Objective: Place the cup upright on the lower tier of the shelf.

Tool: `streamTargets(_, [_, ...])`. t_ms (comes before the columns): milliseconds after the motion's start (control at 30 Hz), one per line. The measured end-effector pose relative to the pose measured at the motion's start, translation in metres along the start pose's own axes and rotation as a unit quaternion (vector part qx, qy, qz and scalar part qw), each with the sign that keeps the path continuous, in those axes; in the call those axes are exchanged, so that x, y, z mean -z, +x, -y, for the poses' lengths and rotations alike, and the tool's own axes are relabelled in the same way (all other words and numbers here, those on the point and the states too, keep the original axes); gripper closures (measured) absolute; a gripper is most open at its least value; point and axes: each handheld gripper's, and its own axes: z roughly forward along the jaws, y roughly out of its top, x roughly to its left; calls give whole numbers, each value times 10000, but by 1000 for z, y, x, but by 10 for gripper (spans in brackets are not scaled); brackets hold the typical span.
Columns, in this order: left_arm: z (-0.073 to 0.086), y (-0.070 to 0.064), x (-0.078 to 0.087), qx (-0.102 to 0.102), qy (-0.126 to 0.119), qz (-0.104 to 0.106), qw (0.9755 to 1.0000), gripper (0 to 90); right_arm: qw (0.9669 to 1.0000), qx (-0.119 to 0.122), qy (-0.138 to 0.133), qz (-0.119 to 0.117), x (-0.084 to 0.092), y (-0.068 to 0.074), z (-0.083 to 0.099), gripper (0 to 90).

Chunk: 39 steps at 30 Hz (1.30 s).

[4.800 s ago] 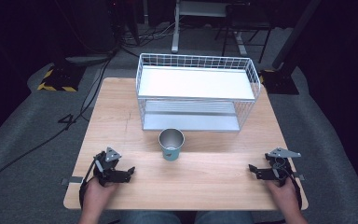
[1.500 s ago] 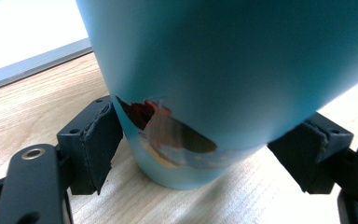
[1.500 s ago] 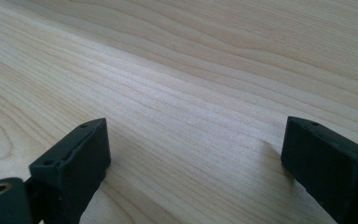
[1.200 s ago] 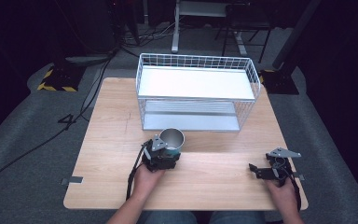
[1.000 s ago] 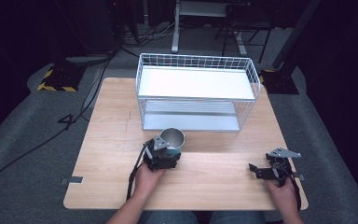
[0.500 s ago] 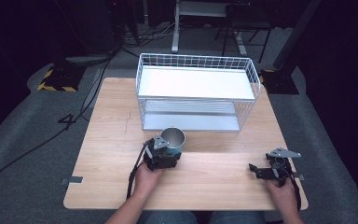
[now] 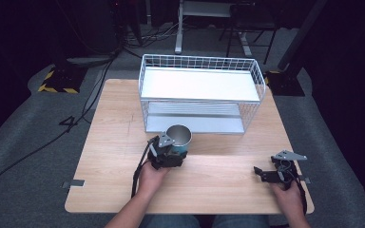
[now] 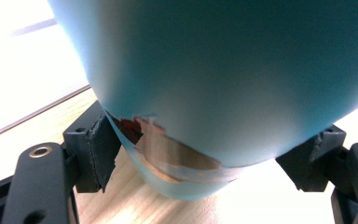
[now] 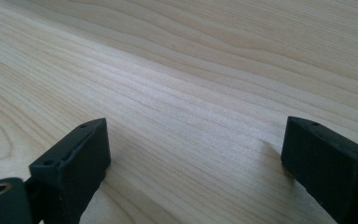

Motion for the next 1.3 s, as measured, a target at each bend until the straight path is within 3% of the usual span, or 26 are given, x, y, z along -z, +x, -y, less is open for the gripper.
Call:
streamTargets(300, [-15, 5, -8, 76, -28, 70, 9999, 238, 10000, 0, 0, 0, 0, 0, 0, 81])
streamTargets(700, [-37, 22, -20, 436, -283, 89, 9986, 238, 10000, 1, 0, 0, 0, 0, 0, 81])
streamTargets(1300, [-65, 26, -55, 333, -414, -169, 9984, 237, 10000, 2, -1, -1, 0, 0, 0, 81])
